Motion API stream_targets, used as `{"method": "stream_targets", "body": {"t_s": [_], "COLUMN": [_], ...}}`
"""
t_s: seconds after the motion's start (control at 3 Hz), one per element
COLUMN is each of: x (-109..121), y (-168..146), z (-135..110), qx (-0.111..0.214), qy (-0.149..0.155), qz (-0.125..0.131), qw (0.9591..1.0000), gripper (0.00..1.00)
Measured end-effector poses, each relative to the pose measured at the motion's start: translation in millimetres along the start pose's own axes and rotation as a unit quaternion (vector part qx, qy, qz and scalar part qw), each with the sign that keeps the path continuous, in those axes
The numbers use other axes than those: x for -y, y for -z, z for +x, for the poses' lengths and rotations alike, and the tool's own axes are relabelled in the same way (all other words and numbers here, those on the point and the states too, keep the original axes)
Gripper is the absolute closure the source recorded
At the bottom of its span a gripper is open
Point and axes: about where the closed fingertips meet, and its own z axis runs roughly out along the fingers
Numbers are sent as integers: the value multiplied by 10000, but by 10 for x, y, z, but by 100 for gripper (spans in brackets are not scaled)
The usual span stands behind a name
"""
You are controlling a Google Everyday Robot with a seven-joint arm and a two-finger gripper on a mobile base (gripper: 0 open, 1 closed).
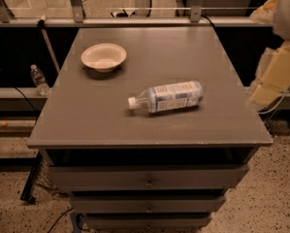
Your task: Place blue plastic bottle upright
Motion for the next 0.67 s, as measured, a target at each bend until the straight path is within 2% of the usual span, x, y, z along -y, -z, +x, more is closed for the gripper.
{"method": "stream_targets", "body": {"t_s": [0.33,0.67], "x": [118,166], "y": [-264,-753], "z": [-212,-567], "qx": [101,-141], "qy": [120,567], "qz": [-296,-851], "qw": [9994,9947], "gripper": [0,0]}}
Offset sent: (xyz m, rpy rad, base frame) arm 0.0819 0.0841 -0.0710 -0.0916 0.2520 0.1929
